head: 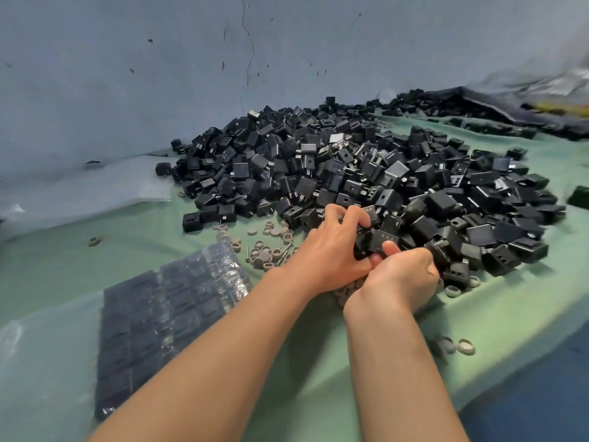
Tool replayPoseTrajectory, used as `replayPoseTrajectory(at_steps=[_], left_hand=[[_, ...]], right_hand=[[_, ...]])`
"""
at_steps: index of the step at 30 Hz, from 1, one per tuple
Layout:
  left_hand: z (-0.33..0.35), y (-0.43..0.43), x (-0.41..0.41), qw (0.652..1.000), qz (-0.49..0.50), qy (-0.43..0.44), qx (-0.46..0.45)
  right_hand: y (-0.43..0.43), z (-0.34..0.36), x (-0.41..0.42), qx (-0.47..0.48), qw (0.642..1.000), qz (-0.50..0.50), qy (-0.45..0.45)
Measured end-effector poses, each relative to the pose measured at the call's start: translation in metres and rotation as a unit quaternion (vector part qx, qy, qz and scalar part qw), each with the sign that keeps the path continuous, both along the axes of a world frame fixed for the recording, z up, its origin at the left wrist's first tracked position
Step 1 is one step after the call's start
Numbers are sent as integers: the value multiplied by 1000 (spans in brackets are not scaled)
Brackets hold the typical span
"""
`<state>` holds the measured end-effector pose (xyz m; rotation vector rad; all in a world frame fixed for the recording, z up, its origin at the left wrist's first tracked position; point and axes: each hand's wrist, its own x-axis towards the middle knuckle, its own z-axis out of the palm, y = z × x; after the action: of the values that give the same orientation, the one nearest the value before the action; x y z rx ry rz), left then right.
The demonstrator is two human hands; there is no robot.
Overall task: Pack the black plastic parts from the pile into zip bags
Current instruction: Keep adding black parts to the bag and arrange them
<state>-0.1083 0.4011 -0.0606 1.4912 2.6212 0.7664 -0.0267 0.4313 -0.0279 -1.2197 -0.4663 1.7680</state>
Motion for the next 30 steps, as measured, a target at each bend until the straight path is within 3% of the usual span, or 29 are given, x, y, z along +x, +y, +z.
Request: replayPoseTrajectory(at_steps=[5,10,20,27,30], left_hand=[[3,2,-4,995,-13,73,-64],[11,8,-2,996,-10,34,-87],[4,-14,-12,991,30,-106,80],[26,-38,-20,924,102,-283,235],[41,-57,-11,916,90,-302,248]], right_hand=[[3,-1,5,-20,998,54,-29],[0,-4,4,-15,997,73,-30],[-6,-3,0,-32,996,81,31],[-15,2,-2,54,992,115,12],[-30,7,-8,80,973,211,52]])
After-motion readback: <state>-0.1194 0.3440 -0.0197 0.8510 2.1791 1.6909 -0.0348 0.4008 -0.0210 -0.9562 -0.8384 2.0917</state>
